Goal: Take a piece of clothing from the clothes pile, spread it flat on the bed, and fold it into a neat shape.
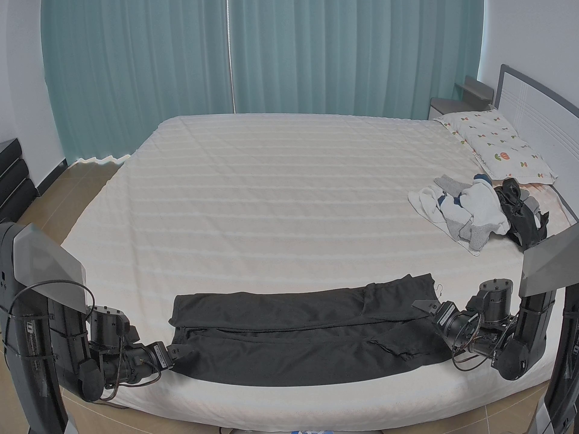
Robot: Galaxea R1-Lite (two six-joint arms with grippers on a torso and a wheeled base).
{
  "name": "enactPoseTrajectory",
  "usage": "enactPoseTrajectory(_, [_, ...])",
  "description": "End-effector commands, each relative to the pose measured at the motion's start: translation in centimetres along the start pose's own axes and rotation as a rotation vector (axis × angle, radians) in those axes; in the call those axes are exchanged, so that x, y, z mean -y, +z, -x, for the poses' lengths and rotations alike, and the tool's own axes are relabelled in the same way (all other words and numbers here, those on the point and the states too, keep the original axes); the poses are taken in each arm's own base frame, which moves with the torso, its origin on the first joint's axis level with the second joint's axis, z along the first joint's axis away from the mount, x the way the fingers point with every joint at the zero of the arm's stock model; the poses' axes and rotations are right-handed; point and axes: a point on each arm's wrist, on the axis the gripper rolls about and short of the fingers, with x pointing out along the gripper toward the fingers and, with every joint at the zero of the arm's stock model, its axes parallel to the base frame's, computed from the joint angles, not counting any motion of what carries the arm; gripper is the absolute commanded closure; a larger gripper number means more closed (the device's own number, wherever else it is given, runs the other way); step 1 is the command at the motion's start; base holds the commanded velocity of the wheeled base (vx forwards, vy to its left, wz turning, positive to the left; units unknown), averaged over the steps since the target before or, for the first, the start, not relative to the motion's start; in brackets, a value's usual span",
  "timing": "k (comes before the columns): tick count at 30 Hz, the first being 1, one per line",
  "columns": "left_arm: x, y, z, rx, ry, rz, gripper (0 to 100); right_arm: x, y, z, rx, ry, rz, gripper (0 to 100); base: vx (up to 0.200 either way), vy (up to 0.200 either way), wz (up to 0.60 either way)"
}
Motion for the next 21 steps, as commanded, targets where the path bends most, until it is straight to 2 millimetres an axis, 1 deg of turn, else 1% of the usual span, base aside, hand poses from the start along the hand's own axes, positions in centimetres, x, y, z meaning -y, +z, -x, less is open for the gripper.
enactPoseTrajectory(1, [0.1,-0.4,-0.5,-0.018,0.005,-0.013,0,0.0,0.1,0.1,0.006,0.009,-0.001,0,0.0,0.0,0.0])
enactPoseTrajectory(3, [0.1,-0.8,-0.6,-0.03,0.018,-0.041,0,0.0,0.2,0.2,0.011,0.017,-0.002,0,0.0,0.0,0.0])
enactPoseTrajectory(4, [0.1,-0.9,-0.6,-0.031,0.025,-0.056,100,-0.1,0.2,0.3,0.013,0.021,-0.002,0,0.0,0.0,0.0])
enactPoseTrajectory(8, [-0.2,-1.2,-0.7,-0.037,0.054,-0.074,100,0.0,0.2,0.3,0.013,0.017,-0.001,0,0.0,0.0,0.0])
enactPoseTrajectory(14, [-0.6,-1.6,0.0,-0.037,0.11,-0.054,100,0.2,0.0,0.6,0.007,0.009,-0.002,0,0.0,0.0,0.0])
enactPoseTrajectory(15, [-0.8,-2.0,0.5,-0.055,0.122,-0.049,100,0.2,0.0,0.7,0.006,0.007,-0.002,0,0.0,0.0,0.0])
enactPoseTrajectory(16, [-0.8,-2.0,0.5,-0.055,0.122,-0.049,100,0.2,0.0,0.7,0.006,0.007,-0.002,0,0.0,0.0,0.0])
enactPoseTrajectory(17, [-1.0,-2.5,1.1,-0.081,0.141,-0.046,100,0.4,-0.2,1.0,0.004,0.005,-0.002,0,0.0,0.0,0.0])
enactPoseTrajectory(21, [-1.2,-2.4,1.1,-0.064,0.166,-0.039,100,0.5,-0.3,1.3,0.003,0.004,-0.002,0,0.0,0.0,0.0])
